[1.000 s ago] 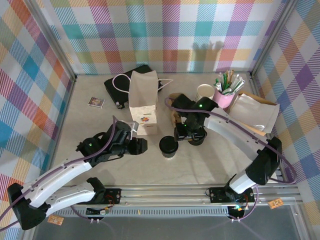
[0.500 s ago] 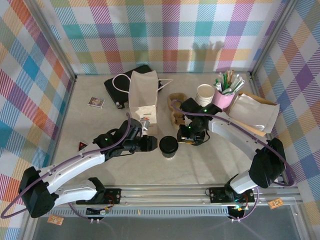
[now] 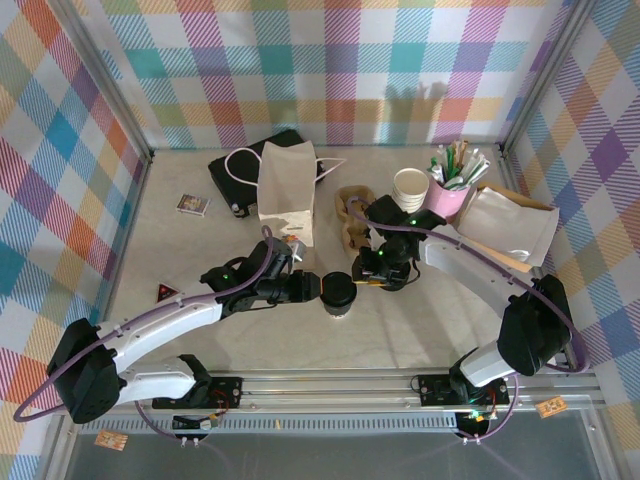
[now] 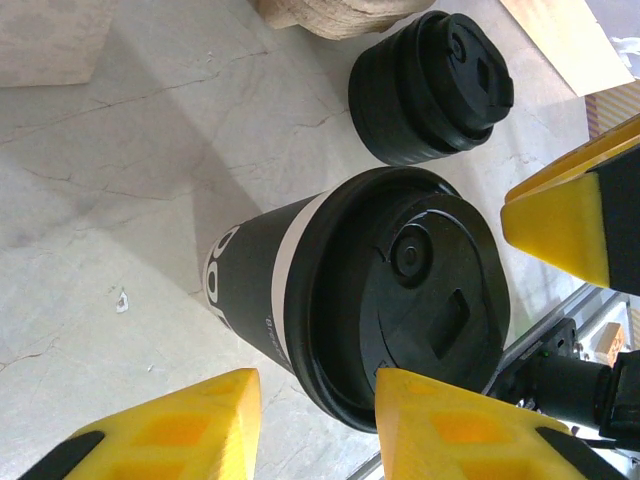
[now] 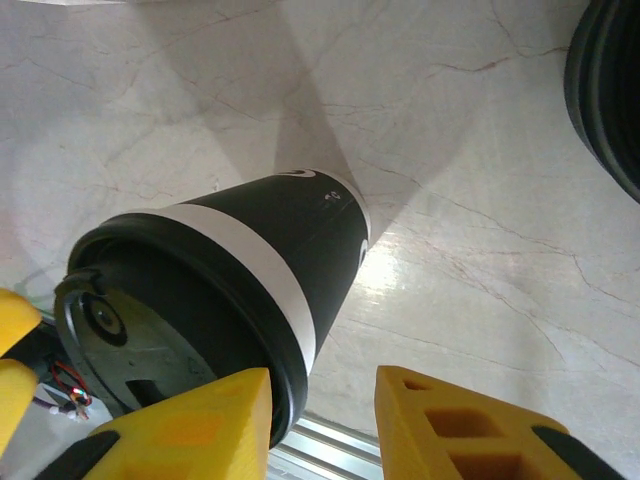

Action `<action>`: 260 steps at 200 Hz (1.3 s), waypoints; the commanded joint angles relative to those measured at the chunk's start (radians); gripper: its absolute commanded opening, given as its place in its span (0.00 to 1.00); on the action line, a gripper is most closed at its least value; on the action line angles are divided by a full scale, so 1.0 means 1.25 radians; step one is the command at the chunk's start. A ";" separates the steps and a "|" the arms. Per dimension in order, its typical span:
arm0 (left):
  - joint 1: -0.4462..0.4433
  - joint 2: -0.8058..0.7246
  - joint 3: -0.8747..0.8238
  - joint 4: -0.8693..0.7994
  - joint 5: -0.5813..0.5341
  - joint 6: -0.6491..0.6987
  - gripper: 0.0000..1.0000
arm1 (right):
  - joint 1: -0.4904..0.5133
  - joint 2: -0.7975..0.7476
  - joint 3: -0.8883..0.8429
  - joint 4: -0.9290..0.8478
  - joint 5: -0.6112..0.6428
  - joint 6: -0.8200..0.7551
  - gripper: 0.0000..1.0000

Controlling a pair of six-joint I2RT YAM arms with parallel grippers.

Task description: Pack the takeout coffee

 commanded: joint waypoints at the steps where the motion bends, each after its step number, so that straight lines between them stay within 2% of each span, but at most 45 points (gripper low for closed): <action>1: -0.007 0.002 -0.018 0.044 0.005 -0.018 0.35 | -0.010 0.000 -0.008 0.016 -0.038 -0.004 0.33; 178: -0.004 0.051 -0.029 0.061 0.002 -0.057 0.33 | -0.025 0.040 -0.054 0.054 -0.087 -0.024 0.31; 195: -0.005 0.054 -0.030 0.062 0.003 -0.059 0.33 | -0.026 0.041 -0.069 0.061 -0.094 -0.023 0.28; 260: -0.004 0.077 -0.025 0.055 0.009 -0.057 0.32 | -0.028 0.037 -0.123 0.083 -0.106 -0.013 0.25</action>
